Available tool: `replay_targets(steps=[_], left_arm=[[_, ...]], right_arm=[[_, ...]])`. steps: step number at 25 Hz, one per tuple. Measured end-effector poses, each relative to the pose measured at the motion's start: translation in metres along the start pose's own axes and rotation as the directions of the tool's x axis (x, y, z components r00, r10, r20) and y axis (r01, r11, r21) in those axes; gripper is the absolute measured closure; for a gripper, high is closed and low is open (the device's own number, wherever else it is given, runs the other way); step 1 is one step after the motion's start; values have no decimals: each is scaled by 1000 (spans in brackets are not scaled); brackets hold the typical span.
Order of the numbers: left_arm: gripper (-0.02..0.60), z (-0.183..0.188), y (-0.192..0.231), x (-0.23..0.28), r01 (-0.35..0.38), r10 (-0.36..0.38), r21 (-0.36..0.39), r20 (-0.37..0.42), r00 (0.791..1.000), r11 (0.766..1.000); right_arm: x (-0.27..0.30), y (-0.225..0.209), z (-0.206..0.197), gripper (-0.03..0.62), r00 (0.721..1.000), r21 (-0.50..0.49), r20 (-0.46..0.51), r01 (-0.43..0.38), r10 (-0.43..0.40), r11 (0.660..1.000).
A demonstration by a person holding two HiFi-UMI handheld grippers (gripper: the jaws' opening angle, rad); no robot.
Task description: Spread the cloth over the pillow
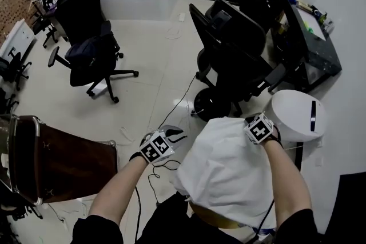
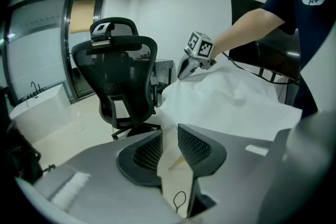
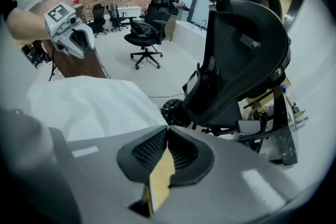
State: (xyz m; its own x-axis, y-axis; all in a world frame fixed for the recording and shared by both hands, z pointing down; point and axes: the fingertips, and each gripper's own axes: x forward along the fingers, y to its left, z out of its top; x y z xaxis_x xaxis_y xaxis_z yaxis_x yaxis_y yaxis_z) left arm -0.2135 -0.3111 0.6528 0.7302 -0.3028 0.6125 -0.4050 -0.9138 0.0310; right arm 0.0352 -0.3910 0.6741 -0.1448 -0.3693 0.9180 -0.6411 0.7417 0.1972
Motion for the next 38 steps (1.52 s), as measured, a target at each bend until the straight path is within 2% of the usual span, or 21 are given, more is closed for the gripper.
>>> replay_targets(steps=[3, 8, 11, 13, 15, 17, 20, 21, 25, 29, 31, 35, 38], left_arm=[[496, -36, -39, -34, 8, -9, -7, -18, 1000, 1000], [393, -104, -142, -55, 90, -94, -35, -121, 988, 995], [384, -120, -182, -48, 114, -131, -138, -121, 984, 984], [383, -120, -195, -41, 113, -139, -246, -90, 986, 963], [383, -121, -198, -36, 92, -122, -302, -84, 989, 949], [398, -122, -196, -34, 47, -78, -260, -111, 991, 965], [564, -123, -184, -39, -25, 1, -178, -136, 991, 984], [576, -122, -181, -42, -37, 14, -165, -141, 990, 986], [581, -116, -158, -67, -101, 89, -65, -176, 980, 993], [581, -114, -110, -95, -203, 205, 30, -222, 953, 979], [581, -117, -89, -97, -226, 235, 68, -251, 939, 972], [581, -133, -76, -86, -182, 206, 104, -329, 922, 978], [581, -151, -84, -77, -144, 159, 68, -373, 914, 987]], right_arm=[[1, -7, -4, 583, 999, 11, -27, 36, -35, 999], [-5, -18, 6, 583, 997, 27, 7, 82, -82, 996], [-7, -25, 10, 583, 994, 35, 14, 105, -106, 994], [-8, -27, 14, 583, 993, 28, 18, 114, -114, 993], [-9, -27, 17, 583, 994, 32, 21, 109, -110, 993], [-9, -24, 20, 583, 994, 40, 30, 100, -101, 994], [-12, -24, 24, 583, 992, 34, 45, 113, -114, 993], [-14, -26, 25, 583, 991, 33, 49, 121, -122, 992], [-24, -34, 30, 583, 987, 49, 80, 133, -137, 990], [-27, -38, 39, 583, 982, 50, 117, 140, -145, 989], [-25, -41, 39, 583, 982, 40, 111, 148, -152, 988], [-10, -41, 38, 583, 986, 41, 83, 143, -146, 989], [8, -30, 25, 582, 993, 43, 35, 113, -115, 993]])
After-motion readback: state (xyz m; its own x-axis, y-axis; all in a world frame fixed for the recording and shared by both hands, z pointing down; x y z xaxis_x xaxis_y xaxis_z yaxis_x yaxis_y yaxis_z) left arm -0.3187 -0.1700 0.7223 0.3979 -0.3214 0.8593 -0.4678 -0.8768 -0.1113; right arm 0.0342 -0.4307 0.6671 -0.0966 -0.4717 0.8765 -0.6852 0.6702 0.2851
